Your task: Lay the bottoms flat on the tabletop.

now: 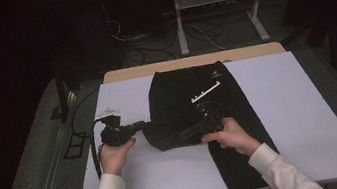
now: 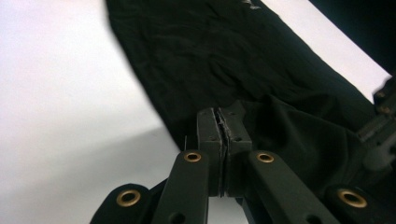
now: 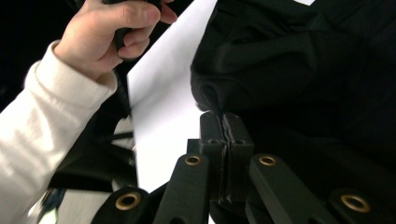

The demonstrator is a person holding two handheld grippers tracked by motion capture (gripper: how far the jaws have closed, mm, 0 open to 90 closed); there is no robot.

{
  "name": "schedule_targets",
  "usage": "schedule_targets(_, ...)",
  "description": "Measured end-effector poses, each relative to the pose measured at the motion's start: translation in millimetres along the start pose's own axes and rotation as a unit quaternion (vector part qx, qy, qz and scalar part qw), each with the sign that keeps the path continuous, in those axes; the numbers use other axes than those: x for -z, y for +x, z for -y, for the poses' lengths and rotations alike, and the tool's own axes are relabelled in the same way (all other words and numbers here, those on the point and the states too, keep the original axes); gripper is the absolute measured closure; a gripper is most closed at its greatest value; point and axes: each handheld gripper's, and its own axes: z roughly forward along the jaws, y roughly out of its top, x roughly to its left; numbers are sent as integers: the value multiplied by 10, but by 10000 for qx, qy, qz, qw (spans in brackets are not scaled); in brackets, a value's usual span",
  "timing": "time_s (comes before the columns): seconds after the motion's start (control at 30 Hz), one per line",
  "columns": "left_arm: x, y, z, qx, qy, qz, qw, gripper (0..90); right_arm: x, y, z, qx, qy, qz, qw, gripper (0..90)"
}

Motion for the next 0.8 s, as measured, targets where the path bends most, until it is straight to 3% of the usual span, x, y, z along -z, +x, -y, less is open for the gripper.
schedule_targets(0.1,-11,-63,58,-119,182,31,9998,876,23,-30,34,-74,267,-12,9996,868)
schedule_targets(0.2,-64,-96,97,-272,343,-24,9990,877,-24,-71,100,35,373,411,9985,854)
schedule_targets(0.3,-128,-90,95,-367,343,-135,9986,877,-81,-88,145,288,155,1168,9926,754)
schedule_targets(0.37,-169,-56,91,-431,309,-223,9983,877,-100,-90,160,468,-120,1369,9894,737)
schedule_targets(0.43,-197,-10,86,-472,292,-367,9978,877,-125,-77,159,656,-226,1678,9834,703)
schedule_targets(0.5,-214,48,85,-423,249,-450,9978,877,-140,-58,161,759,-292,1792,9804,665)
schedule_targets(0.63,-253,146,88,-382,284,-592,9971,877,-108,36,156,919,-489,1856,9771,612)
schedule_targets(0.8,-306,217,84,-333,314,-684,9966,877,-92,158,138,953,-678,1340,9841,588)
